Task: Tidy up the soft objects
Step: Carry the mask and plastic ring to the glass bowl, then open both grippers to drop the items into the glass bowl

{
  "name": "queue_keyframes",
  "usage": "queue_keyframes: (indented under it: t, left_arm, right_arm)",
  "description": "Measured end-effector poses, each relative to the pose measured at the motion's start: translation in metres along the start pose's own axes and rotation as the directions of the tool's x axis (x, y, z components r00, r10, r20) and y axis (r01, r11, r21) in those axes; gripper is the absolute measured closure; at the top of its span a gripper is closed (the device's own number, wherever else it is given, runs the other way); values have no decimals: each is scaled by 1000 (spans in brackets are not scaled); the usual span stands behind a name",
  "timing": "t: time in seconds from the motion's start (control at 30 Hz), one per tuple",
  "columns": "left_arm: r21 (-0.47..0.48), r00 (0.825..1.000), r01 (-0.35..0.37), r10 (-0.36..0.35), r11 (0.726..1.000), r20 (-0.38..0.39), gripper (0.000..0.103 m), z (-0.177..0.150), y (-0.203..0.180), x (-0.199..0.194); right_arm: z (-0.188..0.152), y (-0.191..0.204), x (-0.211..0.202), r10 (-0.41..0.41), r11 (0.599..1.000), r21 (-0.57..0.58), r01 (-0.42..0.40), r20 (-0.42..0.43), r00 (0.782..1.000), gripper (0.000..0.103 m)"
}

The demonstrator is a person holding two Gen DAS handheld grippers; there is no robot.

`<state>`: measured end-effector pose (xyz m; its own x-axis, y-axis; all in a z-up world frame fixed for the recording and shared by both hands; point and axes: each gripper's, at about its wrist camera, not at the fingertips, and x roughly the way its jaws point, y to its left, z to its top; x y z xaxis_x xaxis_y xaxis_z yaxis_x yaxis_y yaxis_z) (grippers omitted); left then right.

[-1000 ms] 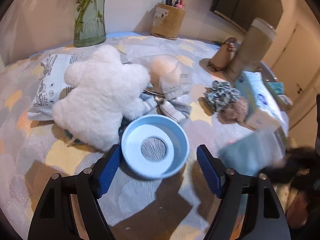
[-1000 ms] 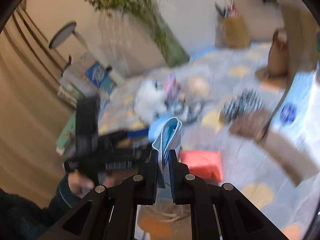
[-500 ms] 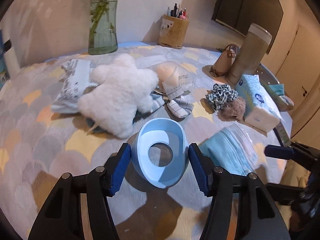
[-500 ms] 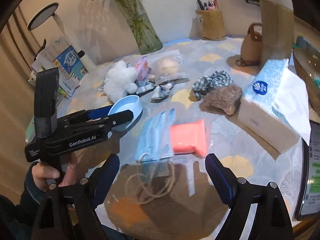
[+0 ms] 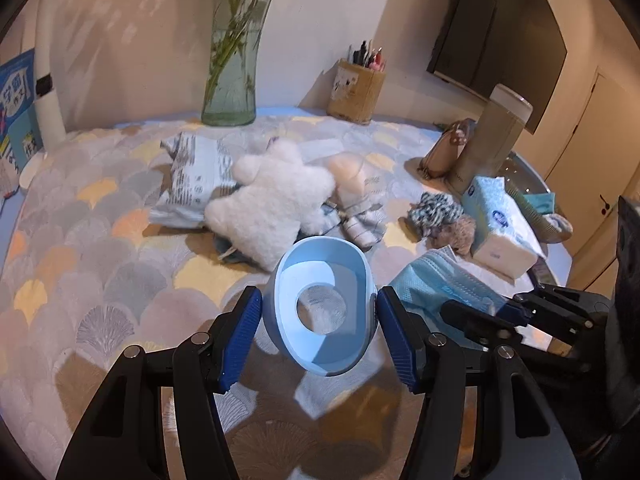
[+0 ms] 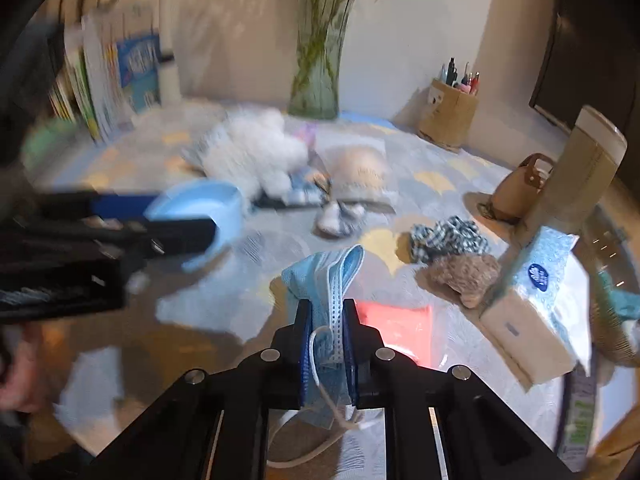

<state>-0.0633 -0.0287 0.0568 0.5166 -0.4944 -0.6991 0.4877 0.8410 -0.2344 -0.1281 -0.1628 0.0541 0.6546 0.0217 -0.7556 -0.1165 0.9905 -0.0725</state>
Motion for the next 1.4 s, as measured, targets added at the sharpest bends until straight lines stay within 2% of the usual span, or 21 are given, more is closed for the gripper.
queue_keyframes:
  t: [0.1,0.17,0.3,0.43,0.67,0.8,0.93,1.07,1.3,1.4]
  left_arm:
    - [25,1000,13,-14,1000,25,46,10,-14,-8]
    - [53,998,26,-29,998,47,46,19,-27,-14]
    - [110,996,48,-56,993,75,46,37,-56,-16]
    - [170,992,78,-93,982,82,46,54,-94,-9]
    - [309,978,167,-198,936,72,46,85,-177,10]
    - [367,966,229,-258,902,31,46,99,-225,28]
    - [370,954,277,-300,887,5,46,115,-266,51]
    - [380,953,276,-301,883,8,46,130,-304,78]
    - [388,965,249,-263,887,-18,46,138,-350,134]
    - [420,974,202,-225,885,5,39,137,-363,151]
  right_arm:
    - [8,-24,-20,144,983,109,-150,62,988,90]
    - [12,-32,-29,183,967,162,-196,91,979,90]
    - [15,-65,-45,223,928,272,-256,144,964,90]
    - [13,-104,-61,203,892,368,-264,195,959,90]
    - [9,-185,-94,96,839,503,-206,234,967,90]
    - [8,-234,-117,-7,839,532,-116,224,975,90]
    - [10,-281,-132,-132,835,550,3,195,972,90]
    - [12,-330,-136,-196,798,601,49,181,964,90]
    - [16,-402,-115,-222,714,696,74,125,967,90]
    - [21,-421,-101,-223,686,723,78,106,969,87]
